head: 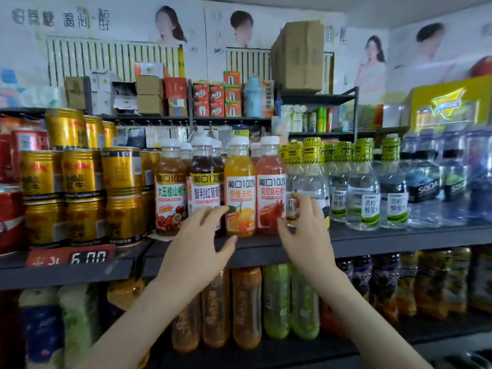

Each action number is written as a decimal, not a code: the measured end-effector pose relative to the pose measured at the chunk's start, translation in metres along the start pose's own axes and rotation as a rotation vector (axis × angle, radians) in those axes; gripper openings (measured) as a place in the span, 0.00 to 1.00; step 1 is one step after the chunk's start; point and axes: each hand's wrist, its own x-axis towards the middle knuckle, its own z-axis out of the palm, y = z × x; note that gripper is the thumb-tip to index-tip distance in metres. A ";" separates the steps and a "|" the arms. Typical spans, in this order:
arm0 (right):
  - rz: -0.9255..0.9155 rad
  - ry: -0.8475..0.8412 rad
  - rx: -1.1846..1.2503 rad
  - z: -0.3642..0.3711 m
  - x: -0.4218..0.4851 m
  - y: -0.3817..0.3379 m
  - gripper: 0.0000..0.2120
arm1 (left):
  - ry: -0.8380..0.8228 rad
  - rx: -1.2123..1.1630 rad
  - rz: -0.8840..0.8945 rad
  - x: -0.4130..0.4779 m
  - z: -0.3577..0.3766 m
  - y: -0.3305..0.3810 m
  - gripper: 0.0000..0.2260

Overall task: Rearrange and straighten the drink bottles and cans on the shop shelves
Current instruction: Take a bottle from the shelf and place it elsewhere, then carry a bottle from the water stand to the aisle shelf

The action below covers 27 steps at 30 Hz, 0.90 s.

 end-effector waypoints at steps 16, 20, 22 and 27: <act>0.079 -0.042 -0.162 -0.110 -0.014 0.082 0.20 | -0.013 -0.156 0.222 0.040 0.091 0.144 0.24; 0.085 -0.016 -0.171 -0.169 -0.028 0.124 0.20 | -0.019 -0.189 0.278 0.034 0.123 0.210 0.23; 0.099 -0.020 -0.166 -0.198 -0.036 0.150 0.20 | 0.005 -0.208 0.295 0.033 0.139 0.245 0.21; 0.134 -0.045 -0.223 -0.275 -0.057 0.232 0.21 | -0.026 -0.242 0.309 0.022 0.200 0.345 0.20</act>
